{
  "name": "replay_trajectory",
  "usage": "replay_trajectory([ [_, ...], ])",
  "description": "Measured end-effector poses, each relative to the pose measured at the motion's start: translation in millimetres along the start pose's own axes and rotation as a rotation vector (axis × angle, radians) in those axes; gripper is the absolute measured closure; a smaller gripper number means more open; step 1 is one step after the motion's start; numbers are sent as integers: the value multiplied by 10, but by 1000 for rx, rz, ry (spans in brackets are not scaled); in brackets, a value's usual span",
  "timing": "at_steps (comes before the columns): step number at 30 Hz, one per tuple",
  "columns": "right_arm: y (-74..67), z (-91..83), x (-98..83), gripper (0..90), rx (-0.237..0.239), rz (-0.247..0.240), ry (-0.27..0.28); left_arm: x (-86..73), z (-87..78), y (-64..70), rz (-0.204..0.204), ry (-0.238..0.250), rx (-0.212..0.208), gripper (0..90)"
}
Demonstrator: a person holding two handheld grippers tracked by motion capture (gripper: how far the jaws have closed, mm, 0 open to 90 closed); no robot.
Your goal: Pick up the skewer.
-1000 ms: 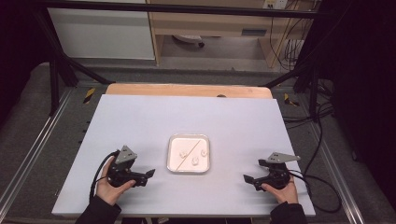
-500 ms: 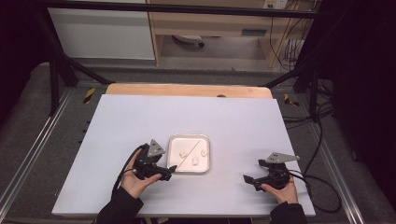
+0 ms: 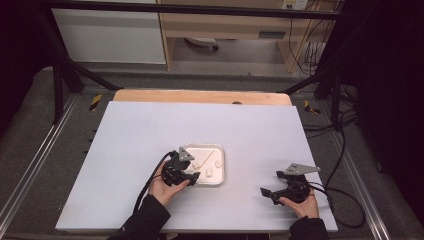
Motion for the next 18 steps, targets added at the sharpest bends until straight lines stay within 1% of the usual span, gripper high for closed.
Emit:
replay_trajectory([
  [4, 1, -1, 4, 15, 1, -3, 2, 19, 68, 3, -17, -1, 20, 583],
  [6, 0, -3, 4, 15, 2, 0, 1, 17, 75, 0, -15, -4, 24, 629],
  [7, 0, -3, 4, 15, 2, 0, 1, 14, 85, 2, -18, -8, 28, 629],
  [8, -1, -1, 4, 15, 3, -2, 2, 6, 105, 13, -24, -13, 22, 668],
  [13, -1, 0, 0, 15, 1, -1, 0, -18, 148, 39, -23, -25, 26, 744],
  [14, -2, 0, 0, 15, 2, 0, 0, -20, 162, 47, -17, -22, 35, 756],
  [18, -1, 2, -1, 15, 1, -1, -1, -16, 171, 65, -5, -19, 45, 810],
])
Point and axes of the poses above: each handheld gripper's, and its own axes: z roughly forward along the jaws, x roughly out of its top, y roughly to its right, the point moved 8 cm from there along z, roughly forward along the jaws, and after that the axes turned 14 degrees about z, right-handed, at the moved point
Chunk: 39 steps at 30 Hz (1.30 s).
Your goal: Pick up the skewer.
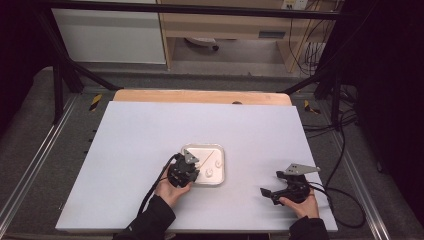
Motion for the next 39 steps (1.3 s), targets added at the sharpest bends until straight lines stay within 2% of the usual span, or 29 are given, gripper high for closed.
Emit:
replay_trajectory([
  [7, -1, -3, 5, 15, 4, -1, 3, 7, 1, 37, 23, -2, 14, 868],
  [12, -4, -2, 0, 15, 3, 4, -1, 19, 6, 68, 42, -11, 48, 881],
  [15, -7, -1, 2, 15, 5, 3, 2, 17, 4, 61, 36, -9, 42, 885],
  [20, -5, 2, -1, 16, 4, 1, 0, 8, 8, 47, 11, 30, 14, 887],
  [24, -7, 1, 0, 16, 4, 1, 1, 19, -9, 50, 10, 52, 10, 888],
  [30, -7, 2, -1, 16, 3, 0, 0, 65, -111, 25, 24, 94, 28, 889],
  [39, -12, 4, 6, 16, -1, -20, 5, 62, -273, -31, 15, 123, -5, 889],
])
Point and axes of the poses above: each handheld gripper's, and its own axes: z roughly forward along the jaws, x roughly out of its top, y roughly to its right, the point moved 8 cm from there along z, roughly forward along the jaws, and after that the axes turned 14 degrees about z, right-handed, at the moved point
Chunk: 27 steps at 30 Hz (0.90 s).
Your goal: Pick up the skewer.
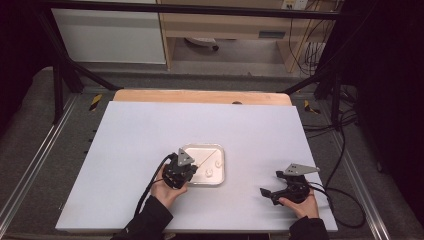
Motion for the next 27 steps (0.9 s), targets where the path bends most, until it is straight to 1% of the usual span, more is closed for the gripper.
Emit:
replay_trajectory([
  [1, -2, 3, 0, 16, 0, -4, 0, 0, 0, 0, 0, 0, 0, 889],
  [3, -9, 8, -2, 12, -4, -17, -7, -8, -46, -13, 4, 2, -15, 889],
  [5, -14, 12, 2, 8, -5, -22, -6, -9, -59, -13, 6, 4, -21, 889],
  [9, -62, 14, 28, 7, -2, -44, -4, -5, -101, -9, 22, 6, -35, 889],
  [10, -74, 20, 48, 7, -14, -63, 2, -3, -110, -6, 26, 6, -36, 889],
  [12, -86, 20, 56, 7, -20, -68, 2, 4, -128, 1, 35, 8, -46, 889],
  [14, -110, 21, 71, 7, -28, -83, 5, 13, -145, 10, 43, 9, -58, 889],
  [15, -128, 21, 85, 7, -41, -105, 5, 18, -153, 13, 48, 10, -62, 889],
  [16, -135, 22, 94, 7, -50, -116, 5, 23, -161, 17, 52, 11, -67, 889],
  [17, -135, 22, 94, 7, -50, -116, 5, 28, -168, 17, 58, 10, -70, 889],
  [19, -162, 27, 114, 8, -61, -132, 5, 39, -181, 24, 62, 12, -80, 889],
  [22, -204, 32, 146, 10, -73, -171, 4, 57, -194, 37, 71, 10, -91, 889],
  [23, -237, 37, 164, 11, -81, -192, 6, 65, -195, 42, 75, 11, -97, 889],
  [24, -237, 37, 164, 11, -81, -192, 6, 71, -195, 45, 76, 9, -101, 889],
  [26, -280, 43, 180, 12, -93, -238, 1, 86, -190, 51, 84, 5, -106, 889],
  [27, -291, 43, 185, 13, -96, -249, 0, 94, -188, 56, 86, 3, -109, 889],
])
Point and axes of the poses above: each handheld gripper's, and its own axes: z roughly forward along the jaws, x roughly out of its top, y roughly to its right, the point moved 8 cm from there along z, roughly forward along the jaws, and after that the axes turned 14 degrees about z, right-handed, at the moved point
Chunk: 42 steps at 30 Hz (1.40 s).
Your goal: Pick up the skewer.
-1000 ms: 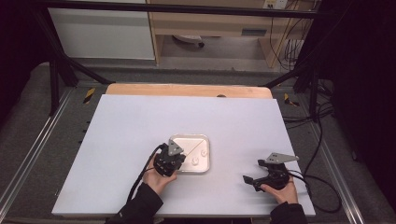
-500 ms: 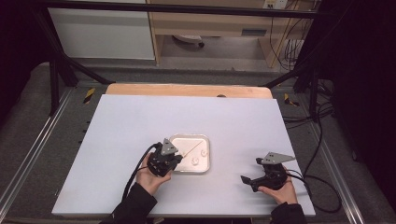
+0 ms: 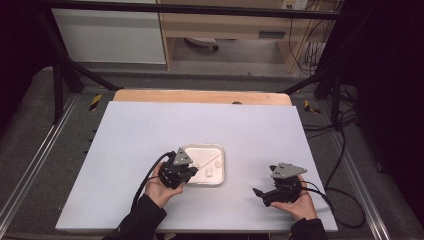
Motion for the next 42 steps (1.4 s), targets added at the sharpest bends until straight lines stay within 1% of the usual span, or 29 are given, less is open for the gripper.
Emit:
replay_trajectory([
  [1, 0, 0, 0, 13, 0, 0, 0, 10, 3, 5, 4, 0, -4, 889],
  [2, -12, 0, 9, 15, -8, -21, -3, 22, 5, 13, 7, 1, -10, 889],
  [4, -19, 1, 9, 16, -14, -28, -10, 46, 11, 30, 19, -2, -17, 889],
  [5, -29, 7, 12, 16, -25, -57, -20, 60, 17, 42, 21, -1, -21, 889],
  [6, -29, 7, 12, 16, -25, -57, -20, 70, 21, 51, 29, -6, -26, 889],
  [8, -50, 10, 21, 20, -36, -89, -27, 109, 44, 84, 40, -10, -34, 889],
  [9, -50, 10, 21, 20, -36, -89, -27, 109, 44, 84, 40, -10, -34, 889],
  [10, -60, 9, 29, 24, -42, -110, -30, 124, 52, 96, 45, -9, -37, 889],
  [11, -60, 9, 29, 24, -42, -110, -30, 136, 56, 108, 53, -12, -42, 889],
  [14, -80, 5, 45, 30, -60, -157, -43, 184, 74, 148, 67, -11, -53, 889],
  [15, -80, 5, 45, 30, -60, -157, -43, 198, 80, 162, 73, -12, -56, 889],
  [20, -116, 15, 80, 44, -77, -223, -44, 258, 105, 220, 106, -25, -71, 889],
  [22, -140, 27, 101, 54, -87, -267, -47, 279, 120, 236, 115, -29, -75, 889],
  [23, -140, 27, 101, 54, -87, -267, -47, 292, 128, 243, 118, -30, -78, 889],
  [24, -149, 28, 108, 60, -92, -281, -48, 303, 135, 253, 121, -32, -83, 889],
  [25, -164, 34, 127, 71, -99, -309, -45, 317, 145, 264, 126, -32, -85, 889],
  [27, -182, 36, 142, 83, -107, -331, -46, 341, 162, 291, 136, -33, -90, 889],
  [28, -182, 36, 142, 83, -107, -331, -46, 354, 170, 307, 143, -34, -94, 889],
  [29, -200, 41, 157, 97, -113, -363, -44, 367, 180, 324, 151, -37, -98, 889],
  [30, -200, 41, 157, 97, -113, -363, -44, 383, 192, 343, 158, -36, -103, 889],
  [31, -210, 41, 161, 109, -117, -378, -45, 397, 200, 360, 165, -39, -108, 889],
  [32, -236, 46, 173, 128, -120, -416, -43, 414, 210, 378, 173, -38, -114, 889],
  [33, -236, 46, 173, 128, -120, -416, -43, 432, 219, 394, 179, -37, -119, 889],
  [34, -262, 47, 182, 151, -120, -451, -45, 450, 226, 411, 182, -37, -124, 889],
  [35, -262, 47, 182, 151, -120, -451, -45, 468, 233, 428, 188, -36, -128, 889],
  [38, -299, 59, 191, 194, -121, -508, -42, 514, 256, 474, 203, -39, -141, 889],
  [40, -316, 69, 196, 225, -122, -549, -46, 540, 273, 499, 213, -42, -149, 889],
  [41, -337, 84, 200, 253, -121, -585, -47, 552, 283, 513, 218, -44, -154, 889],
  [42, -346, 90, 203, 273, -117, -601, -49, 563, 292, 527, 222, -46, -157, 889],
])
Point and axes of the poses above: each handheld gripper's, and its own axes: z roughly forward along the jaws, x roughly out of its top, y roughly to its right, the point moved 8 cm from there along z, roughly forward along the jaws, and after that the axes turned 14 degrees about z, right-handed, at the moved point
